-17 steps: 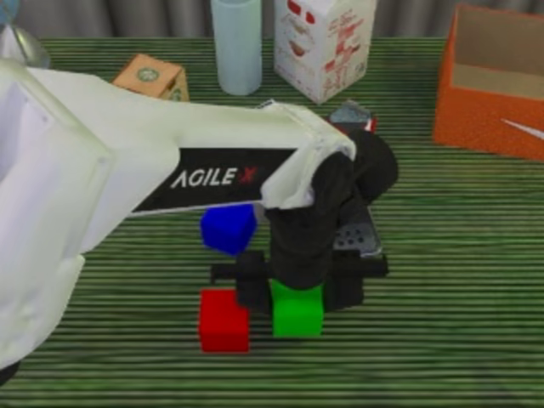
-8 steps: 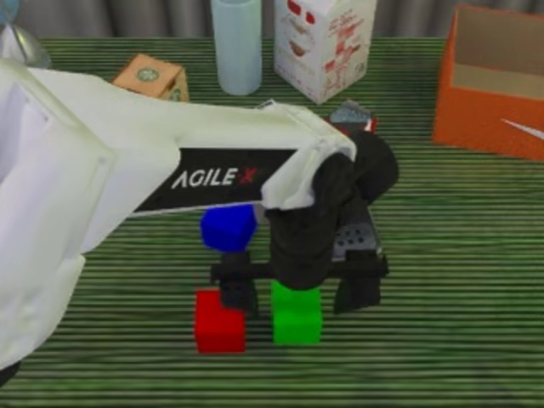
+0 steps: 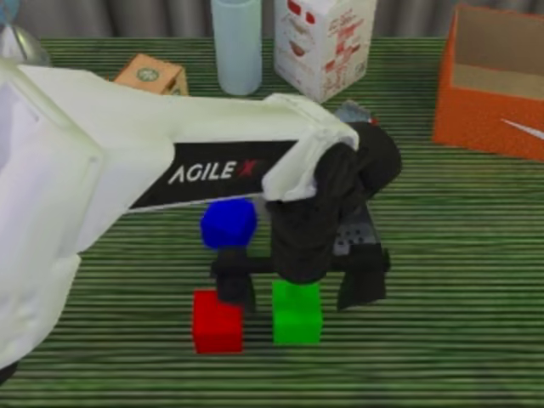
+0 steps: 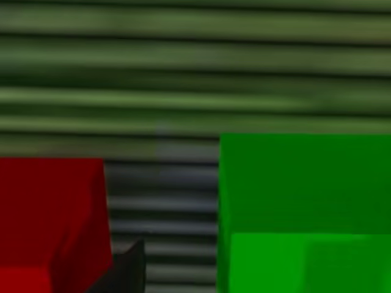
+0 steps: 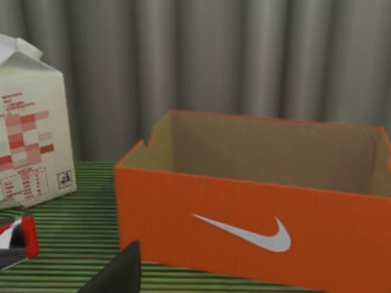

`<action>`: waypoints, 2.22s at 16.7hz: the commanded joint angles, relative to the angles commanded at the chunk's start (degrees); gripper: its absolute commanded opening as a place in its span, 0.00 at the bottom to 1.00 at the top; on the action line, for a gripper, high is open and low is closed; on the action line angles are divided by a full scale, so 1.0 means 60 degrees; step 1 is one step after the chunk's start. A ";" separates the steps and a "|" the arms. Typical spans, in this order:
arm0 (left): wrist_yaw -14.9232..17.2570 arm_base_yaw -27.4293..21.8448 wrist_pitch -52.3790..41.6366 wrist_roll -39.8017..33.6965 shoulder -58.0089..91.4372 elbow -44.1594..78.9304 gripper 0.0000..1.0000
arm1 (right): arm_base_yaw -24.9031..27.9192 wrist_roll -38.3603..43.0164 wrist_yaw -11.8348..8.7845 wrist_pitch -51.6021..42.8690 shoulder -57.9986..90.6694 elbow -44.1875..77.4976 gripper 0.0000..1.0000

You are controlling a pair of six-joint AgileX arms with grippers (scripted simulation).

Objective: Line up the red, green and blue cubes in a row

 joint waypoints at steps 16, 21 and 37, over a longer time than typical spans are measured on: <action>0.0009 0.0710 -0.2055 0.1488 -0.0208 0.1827 1.00 | 0.0000 0.0000 0.0000 0.0000 0.0000 0.0000 1.00; 0.0060 0.1937 -0.2299 0.4333 0.0475 0.2697 1.00 | 0.0000 0.0000 0.0000 0.0000 0.0000 0.0000 1.00; 0.0092 0.3127 -0.1358 0.7052 0.1356 0.2764 1.00 | 0.0000 0.0000 0.0000 0.0000 0.0000 0.0000 1.00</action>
